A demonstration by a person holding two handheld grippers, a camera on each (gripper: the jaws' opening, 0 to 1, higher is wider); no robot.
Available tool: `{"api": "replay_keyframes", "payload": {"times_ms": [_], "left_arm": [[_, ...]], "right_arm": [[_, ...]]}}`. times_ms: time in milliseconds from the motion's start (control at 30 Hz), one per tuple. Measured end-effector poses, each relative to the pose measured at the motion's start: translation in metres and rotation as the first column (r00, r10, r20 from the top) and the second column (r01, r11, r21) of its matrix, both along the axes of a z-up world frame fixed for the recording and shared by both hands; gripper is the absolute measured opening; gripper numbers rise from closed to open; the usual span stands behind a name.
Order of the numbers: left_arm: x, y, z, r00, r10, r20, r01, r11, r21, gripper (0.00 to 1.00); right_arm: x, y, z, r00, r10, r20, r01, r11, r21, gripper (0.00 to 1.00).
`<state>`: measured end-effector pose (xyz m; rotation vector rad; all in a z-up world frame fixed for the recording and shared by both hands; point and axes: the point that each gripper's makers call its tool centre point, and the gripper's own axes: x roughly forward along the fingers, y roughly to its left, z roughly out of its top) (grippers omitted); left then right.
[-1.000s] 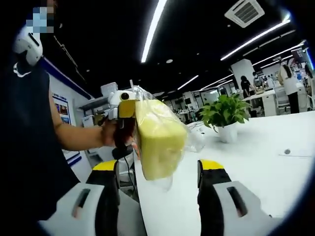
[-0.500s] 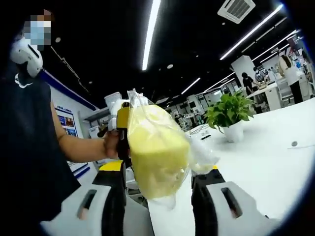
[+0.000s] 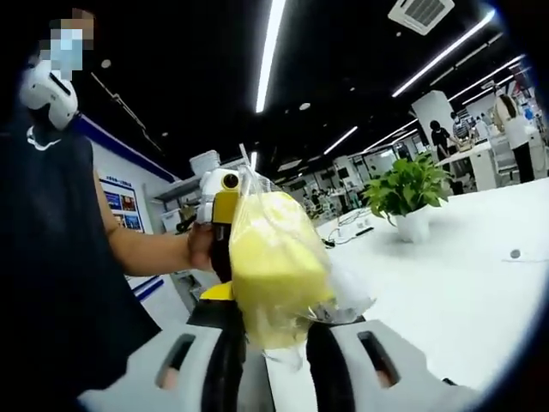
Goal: Compare the silicone blocks by pressing each to a similar depth, holding the contact briefly, and releasing to observe deformation and rebound differences across the visible hardness samples.
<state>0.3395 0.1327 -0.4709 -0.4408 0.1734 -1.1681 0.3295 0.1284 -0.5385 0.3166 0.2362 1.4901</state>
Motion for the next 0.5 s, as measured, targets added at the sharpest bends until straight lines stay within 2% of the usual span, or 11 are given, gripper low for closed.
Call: {"api": "replay_keyframes", "payload": {"times_ms": [133, 300, 500], "left_arm": [[-0.004, 0.000, -0.006, 1.000, -0.014, -0.003, 0.014, 1.000, 0.028, 0.00], [-0.006, 0.005, -0.012, 1.000, -0.006, 0.024, 0.004, 0.998, 0.063, 0.00], [-0.006, 0.008, -0.012, 0.998, 0.021, 0.056, -0.024, 0.998, 0.058, 0.00]], "right_arm": [[0.000, -0.002, -0.004, 1.000, 0.000, 0.000, 0.000, 0.999, -0.041, 0.15], [-0.004, 0.003, -0.011, 0.999, 0.021, -0.033, -0.023, 0.996, -0.088, 0.10], [-0.003, 0.005, -0.009, 0.998, 0.014, -0.056, -0.020, 0.994, -0.108, 0.06]]}}
